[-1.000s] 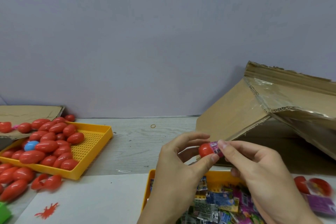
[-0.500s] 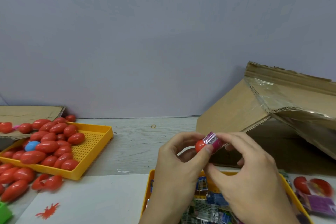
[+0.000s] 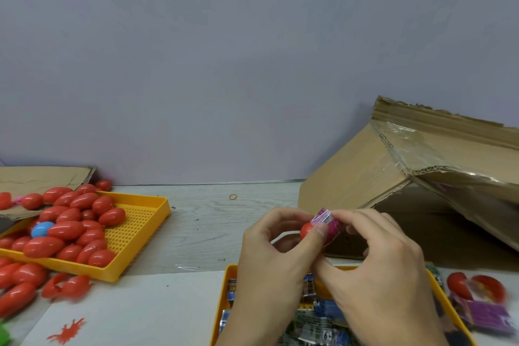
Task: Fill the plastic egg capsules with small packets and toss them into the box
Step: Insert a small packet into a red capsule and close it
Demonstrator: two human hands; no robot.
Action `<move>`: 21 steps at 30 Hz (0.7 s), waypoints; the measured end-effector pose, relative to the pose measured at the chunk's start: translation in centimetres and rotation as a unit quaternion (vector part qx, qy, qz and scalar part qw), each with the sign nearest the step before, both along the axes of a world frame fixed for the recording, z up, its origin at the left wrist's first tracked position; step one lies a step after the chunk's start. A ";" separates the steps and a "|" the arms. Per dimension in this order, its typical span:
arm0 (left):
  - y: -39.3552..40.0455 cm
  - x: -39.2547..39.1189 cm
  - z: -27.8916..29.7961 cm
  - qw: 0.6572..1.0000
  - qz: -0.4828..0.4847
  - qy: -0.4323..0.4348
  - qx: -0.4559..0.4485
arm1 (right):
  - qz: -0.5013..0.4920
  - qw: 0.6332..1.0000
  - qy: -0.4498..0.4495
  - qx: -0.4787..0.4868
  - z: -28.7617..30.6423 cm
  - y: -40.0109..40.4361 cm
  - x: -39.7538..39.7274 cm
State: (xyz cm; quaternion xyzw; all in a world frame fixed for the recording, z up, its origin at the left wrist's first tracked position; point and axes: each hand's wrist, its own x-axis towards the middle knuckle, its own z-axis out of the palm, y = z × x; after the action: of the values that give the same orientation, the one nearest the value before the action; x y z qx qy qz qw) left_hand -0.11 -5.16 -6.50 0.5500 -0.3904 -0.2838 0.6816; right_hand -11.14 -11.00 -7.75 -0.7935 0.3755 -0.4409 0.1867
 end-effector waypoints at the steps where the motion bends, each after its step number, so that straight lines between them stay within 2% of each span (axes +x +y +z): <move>1: 0.0 0.0 0.0 1.000 0.001 -0.001 0.002 | -0.001 1.000 0.001 0.002 0.0 0.0 0.0; 5: 0.0 0.1 -0.2 1.000 0.008 -0.003 0.021 | 0.008 1.000 0.005 0.014 0.0 0.1 0.0; 9: 0.1 0.1 -0.2 0.998 -0.024 0.033 0.043 | 0.032 0.999 0.001 0.012 0.3 0.3 0.1; 13: 0.0 0.0 -0.4 0.996 -0.064 -0.009 0.061 | 0.039 0.999 -0.008 -0.002 0.5 0.4 0.1; 21: 0.0 0.5 -0.6 0.994 -0.069 -0.031 0.077 | 0.039 0.999 -0.036 0.013 0.2 0.1 -0.2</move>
State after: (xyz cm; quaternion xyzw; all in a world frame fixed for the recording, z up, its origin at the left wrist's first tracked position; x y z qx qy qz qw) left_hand 0.35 -5.18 -7.12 0.5809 -0.4253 -0.3425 0.6037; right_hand -11.33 -10.90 -7.54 -0.7887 0.3434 -0.4566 0.2272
